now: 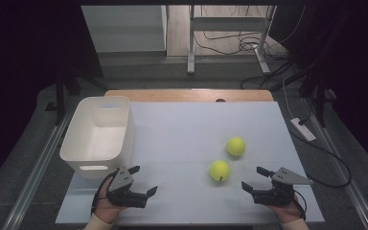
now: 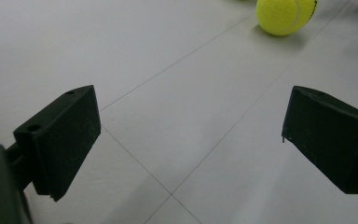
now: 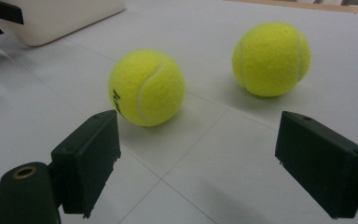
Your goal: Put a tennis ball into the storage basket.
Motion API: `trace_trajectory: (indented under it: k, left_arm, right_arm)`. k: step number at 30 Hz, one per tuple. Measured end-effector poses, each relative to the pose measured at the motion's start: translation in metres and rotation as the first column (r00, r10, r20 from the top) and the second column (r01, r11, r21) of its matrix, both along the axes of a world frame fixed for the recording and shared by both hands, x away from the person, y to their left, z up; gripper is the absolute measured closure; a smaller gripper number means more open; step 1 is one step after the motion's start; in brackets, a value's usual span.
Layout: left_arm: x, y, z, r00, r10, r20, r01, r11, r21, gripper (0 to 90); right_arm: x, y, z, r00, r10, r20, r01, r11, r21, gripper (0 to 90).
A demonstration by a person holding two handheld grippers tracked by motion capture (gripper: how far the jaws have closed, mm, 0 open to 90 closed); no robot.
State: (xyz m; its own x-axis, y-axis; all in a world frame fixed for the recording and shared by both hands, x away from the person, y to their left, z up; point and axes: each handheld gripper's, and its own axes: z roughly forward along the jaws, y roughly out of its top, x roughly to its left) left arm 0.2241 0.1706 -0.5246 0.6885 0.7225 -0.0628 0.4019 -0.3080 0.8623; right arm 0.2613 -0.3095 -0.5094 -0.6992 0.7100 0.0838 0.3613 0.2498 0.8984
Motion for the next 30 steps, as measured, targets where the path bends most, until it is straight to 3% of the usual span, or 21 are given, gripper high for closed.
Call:
trace_trajectory:
  k: [30]
  left_arm:
    - [0.001,-0.008,0.004,0.9998,-0.003,-0.021,0.003,1.0000,0.006,4.2]
  right_arm:
    - [0.010,0.004,-0.004,0.9998,0.016,-0.009,-0.016,1.000,0.009,14.2]
